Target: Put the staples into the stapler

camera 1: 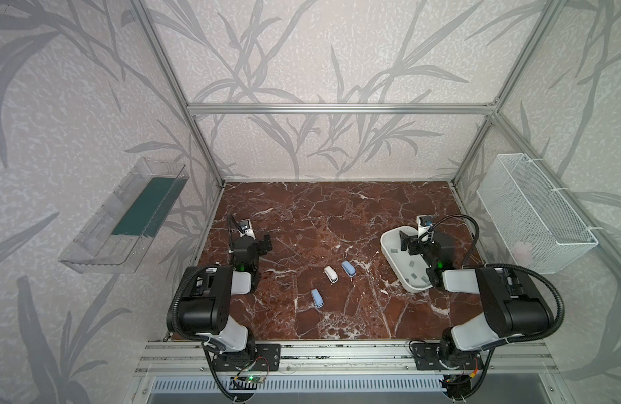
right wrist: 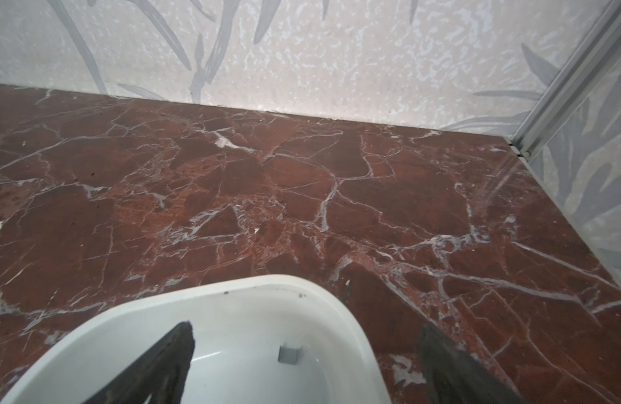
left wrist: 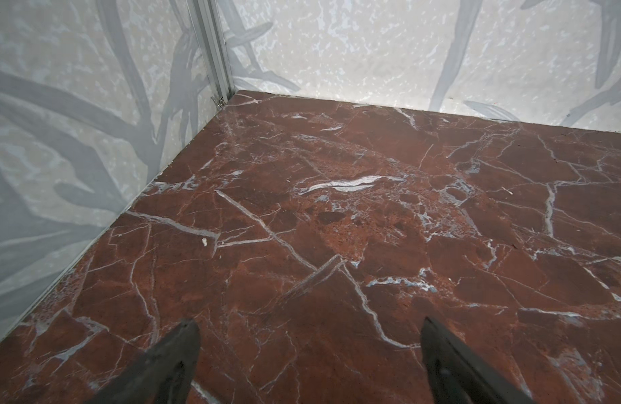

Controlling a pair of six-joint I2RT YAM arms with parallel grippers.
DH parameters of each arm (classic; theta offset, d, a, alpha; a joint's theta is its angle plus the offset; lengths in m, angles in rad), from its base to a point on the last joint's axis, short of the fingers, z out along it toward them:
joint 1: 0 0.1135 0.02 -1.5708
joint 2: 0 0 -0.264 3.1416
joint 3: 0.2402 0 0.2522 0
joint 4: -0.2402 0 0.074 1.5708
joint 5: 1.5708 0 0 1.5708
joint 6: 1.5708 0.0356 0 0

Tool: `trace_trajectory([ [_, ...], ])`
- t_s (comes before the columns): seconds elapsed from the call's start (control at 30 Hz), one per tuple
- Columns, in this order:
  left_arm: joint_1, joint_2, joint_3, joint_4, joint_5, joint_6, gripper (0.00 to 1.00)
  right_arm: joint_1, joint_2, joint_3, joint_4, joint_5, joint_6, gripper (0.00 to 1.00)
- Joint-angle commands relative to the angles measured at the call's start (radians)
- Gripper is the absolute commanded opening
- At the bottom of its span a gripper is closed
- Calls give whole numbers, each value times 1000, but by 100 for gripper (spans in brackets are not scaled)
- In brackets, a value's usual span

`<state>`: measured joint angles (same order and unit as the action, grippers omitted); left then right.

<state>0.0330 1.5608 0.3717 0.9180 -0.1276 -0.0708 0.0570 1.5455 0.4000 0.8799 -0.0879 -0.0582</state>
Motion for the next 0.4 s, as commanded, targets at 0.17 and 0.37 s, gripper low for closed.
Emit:
trace_trajectory([
  [0.17,-1,3,-4,39,6,22,99,6,2,14,-42,-11,-23,99],
  [0.37,-1,2,-4,38,5,20,99,11,2,13,-42,0,-27,99],
])
